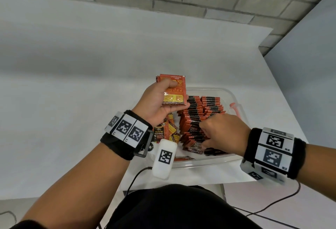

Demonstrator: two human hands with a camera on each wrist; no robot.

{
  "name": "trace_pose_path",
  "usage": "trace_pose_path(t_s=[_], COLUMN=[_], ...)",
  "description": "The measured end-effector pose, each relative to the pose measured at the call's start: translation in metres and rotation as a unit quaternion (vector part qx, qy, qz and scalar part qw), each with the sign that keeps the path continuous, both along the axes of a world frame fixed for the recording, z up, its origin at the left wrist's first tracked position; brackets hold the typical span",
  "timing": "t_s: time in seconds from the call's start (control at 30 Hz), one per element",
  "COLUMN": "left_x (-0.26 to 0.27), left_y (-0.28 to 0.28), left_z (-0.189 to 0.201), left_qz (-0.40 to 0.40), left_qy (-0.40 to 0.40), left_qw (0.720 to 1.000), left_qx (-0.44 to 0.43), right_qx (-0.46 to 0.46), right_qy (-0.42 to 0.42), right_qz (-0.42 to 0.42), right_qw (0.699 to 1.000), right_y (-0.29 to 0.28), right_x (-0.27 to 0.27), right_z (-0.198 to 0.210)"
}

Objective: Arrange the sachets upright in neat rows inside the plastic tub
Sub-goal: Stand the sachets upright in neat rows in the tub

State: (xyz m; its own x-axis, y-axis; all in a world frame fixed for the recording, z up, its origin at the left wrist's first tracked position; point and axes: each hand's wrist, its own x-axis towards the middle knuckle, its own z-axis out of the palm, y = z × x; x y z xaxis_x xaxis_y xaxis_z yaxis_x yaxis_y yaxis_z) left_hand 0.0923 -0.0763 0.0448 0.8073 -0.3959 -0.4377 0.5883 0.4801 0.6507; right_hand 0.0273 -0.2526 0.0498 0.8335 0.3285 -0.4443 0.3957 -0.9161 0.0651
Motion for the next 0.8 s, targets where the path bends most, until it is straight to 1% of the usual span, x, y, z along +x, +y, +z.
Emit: trace_pose_path(t_s=[0.27, 0.33, 0.4, 0.43, 0.47, 0.5, 0.53, 0.6, 0.67, 0.7, 0.8], left_x=[-0.003, -0.002, -0.002, -0.002, -0.002, -0.002, -0.002, -0.003, -0.005, -0.005, -0.005], left_y=[-0.001, -0.001, -0.001, 0.0, -0.001, -0.001, -0.001, -0.003, -0.004, -0.004, -0.004], left_z=[-0.003, -0.004, -0.006, -0.007, -0.008, -0.008, -0.007, -0.005, -0.004, -0.003, -0.002], left_qz=[-0.007, -0.01, -0.026, -0.037, -0.048, -0.059, -0.069, -0.082, -0.091, -0.095, -0.092], left_qy=[-0.011, -0.019, -0.033, -0.043, -0.056, -0.068, -0.078, -0.101, -0.118, -0.122, -0.096], left_qw=[1.0, 1.0, 0.999, 0.998, 0.997, 0.996, 0.994, 0.991, 0.988, 0.987, 0.99], left_qx=[0.003, 0.005, 0.007, 0.012, 0.017, 0.024, 0.031, 0.043, 0.05, 0.053, 0.054], right_qx=[0.031, 0.058, 0.116, 0.162, 0.219, 0.28, 0.335, 0.411, 0.453, 0.47, 0.518], right_qy=[0.004, 0.0, -0.021, -0.042, -0.066, -0.084, -0.089, -0.051, -0.003, 0.005, -0.044], right_qz=[-0.018, -0.044, -0.084, -0.111, -0.148, -0.191, -0.231, -0.278, -0.283, -0.279, -0.279], right_qw=[0.999, 0.997, 0.989, 0.98, 0.962, 0.937, 0.909, 0.867, 0.846, 0.837, 0.807], right_y=[0.0, -0.002, -0.006, -0.009, -0.012, -0.014, -0.015, -0.011, -0.006, -0.004, -0.002], right_x=[-0.001, 0.002, 0.009, 0.015, 0.021, 0.026, 0.032, 0.038, 0.04, 0.041, 0.046], right_z=[0.008, 0.015, 0.025, 0.03, 0.035, 0.04, 0.044, 0.047, 0.045, 0.043, 0.041])
